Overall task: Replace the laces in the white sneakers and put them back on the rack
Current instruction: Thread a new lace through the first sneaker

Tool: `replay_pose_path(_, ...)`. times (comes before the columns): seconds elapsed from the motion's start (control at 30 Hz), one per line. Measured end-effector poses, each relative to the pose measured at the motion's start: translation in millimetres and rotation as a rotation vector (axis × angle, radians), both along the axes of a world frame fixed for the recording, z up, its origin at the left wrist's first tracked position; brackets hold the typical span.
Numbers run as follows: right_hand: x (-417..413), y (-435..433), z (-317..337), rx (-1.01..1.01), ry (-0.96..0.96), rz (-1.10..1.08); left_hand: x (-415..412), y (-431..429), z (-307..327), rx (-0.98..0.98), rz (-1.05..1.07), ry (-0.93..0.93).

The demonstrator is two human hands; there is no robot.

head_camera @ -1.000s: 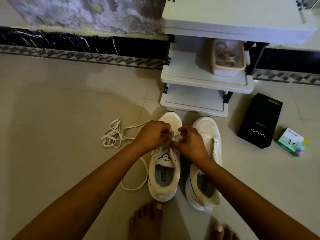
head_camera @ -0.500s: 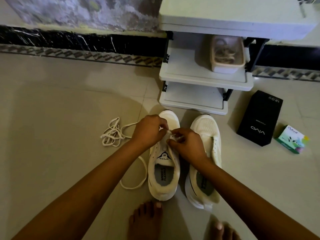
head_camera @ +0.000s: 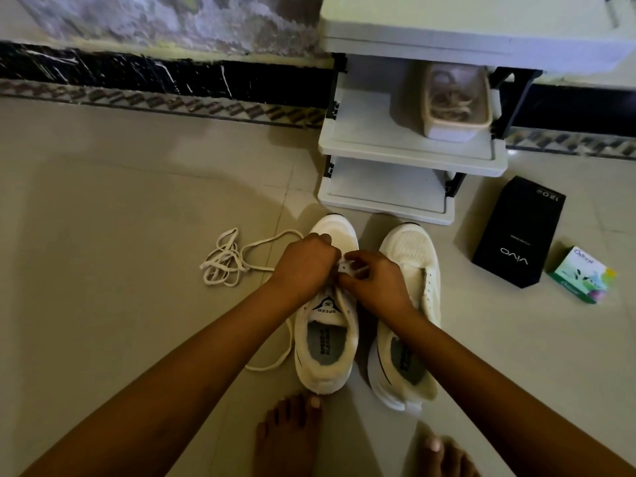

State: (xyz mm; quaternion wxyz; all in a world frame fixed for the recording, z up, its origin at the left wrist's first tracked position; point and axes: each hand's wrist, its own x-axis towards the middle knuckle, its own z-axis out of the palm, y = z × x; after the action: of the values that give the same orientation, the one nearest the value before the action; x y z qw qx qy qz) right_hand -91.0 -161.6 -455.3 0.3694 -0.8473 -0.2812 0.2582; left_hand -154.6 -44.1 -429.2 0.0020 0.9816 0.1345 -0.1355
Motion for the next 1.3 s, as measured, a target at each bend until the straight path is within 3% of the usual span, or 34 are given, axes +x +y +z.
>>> replay_pose_path(0.17, 0, -2, 0, 0.015, 0.047, -0.047, 2, -4, -1, -0.008, 0.002, -0.040)
replay_pose_path(0.33, 2, -5, 2, 0.042, 0.139, -0.089, -5, 3, -11, -0.414, 0.298, -0.219)
replay_pose_path(0.43, 3, -6, 0, 0.048, 0.145, -0.117, -6, 1, -17, -0.553, 0.418, -0.275)
replay_pose_path(0.6, 3, -3, -3, 0.062, 0.130, -0.145, -6, -3, -20, -0.590, 0.487, -0.330)
replay_pose_path(0.8, 9, 3, -3, 0.017, 0.044, -0.078, -12, 3, -9, -0.771, 0.490, -0.358)
replay_pose_path(0.93, 16, 1, 6, 0.012, 0.067, -0.067, -19, 18, -5, -0.658, 0.386, -0.179)
replay_pose_path(1.0, 22, 0, 22, 0.099, 0.107, -0.060, -20, 20, -7, -0.649, 0.404, -0.096)
replay_pose_path(1.17, 40, -2, 75, 0.690, 0.469, -0.048, -16, 19, -9, -0.575, 0.349, -0.035)
replay_pose_path(1.23, 35, 2, 70, 0.595, 0.584, -0.112, -16, 22, -9, -0.572, 0.335, -0.030)
replay_pose_path(1.3, 24, 6, 49, 0.190, 0.327, -0.058, -15, 23, -9, -0.583, 0.322, -0.029)
